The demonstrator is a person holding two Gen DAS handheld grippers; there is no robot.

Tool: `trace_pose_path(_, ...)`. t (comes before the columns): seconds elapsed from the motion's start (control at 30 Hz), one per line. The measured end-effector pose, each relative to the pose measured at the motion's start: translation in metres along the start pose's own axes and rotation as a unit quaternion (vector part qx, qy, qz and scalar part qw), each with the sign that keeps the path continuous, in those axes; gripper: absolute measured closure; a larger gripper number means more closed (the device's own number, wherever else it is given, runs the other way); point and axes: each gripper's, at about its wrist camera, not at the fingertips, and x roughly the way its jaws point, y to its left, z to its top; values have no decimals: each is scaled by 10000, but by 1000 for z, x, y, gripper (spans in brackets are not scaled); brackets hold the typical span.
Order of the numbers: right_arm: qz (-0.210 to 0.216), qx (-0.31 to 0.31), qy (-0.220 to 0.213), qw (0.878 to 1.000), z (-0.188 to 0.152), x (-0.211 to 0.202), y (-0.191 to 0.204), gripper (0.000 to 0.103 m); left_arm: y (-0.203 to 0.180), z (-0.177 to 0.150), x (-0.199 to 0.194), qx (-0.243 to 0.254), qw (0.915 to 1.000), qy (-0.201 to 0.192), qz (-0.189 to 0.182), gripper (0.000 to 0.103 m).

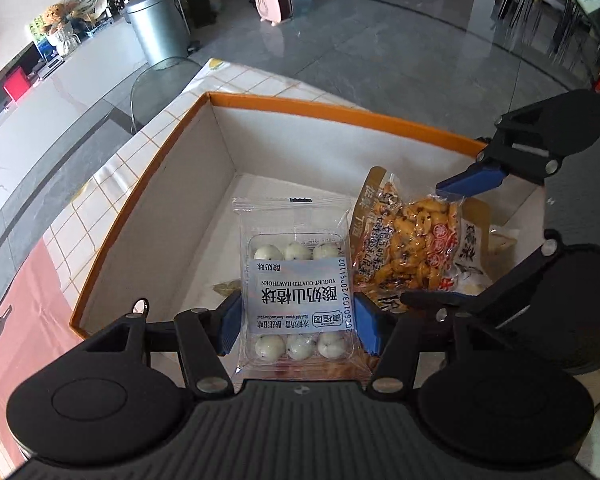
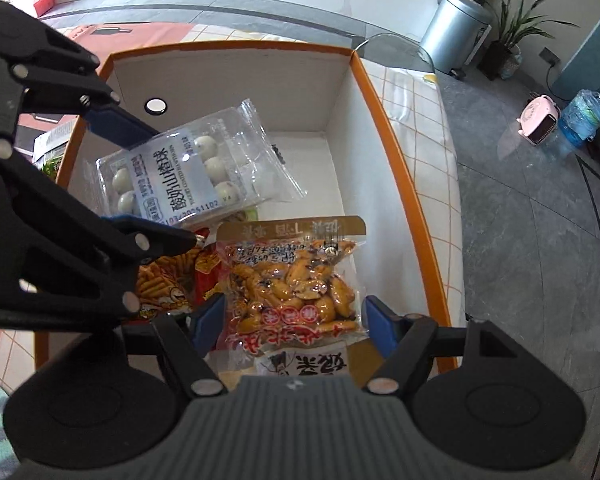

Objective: Organize snacks
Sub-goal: 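Open both tools to drop the bags into the orange box, then move both tools back over the remaining snacks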

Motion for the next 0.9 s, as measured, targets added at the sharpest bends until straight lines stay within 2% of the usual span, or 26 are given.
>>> trace_pose_path(0.23,35,-371,-118,9992,3,12,6,31,5,-3,16,38,9999,160,34,36)
trace_pose_path(0.43,-58,-586,-205,9981,7,15,14,30,7,-4,20,61,9997,147,169,34)
trace_pose_path(0.67,-65,-572,-71,9983,8,15,18,29,9,-10,7,-4,9999,4,159,28)
trace_pose_path(0.9,-188,-541,63,9983,14,7,24,22,12,-15,-17,-150,9996,-202,140,27)
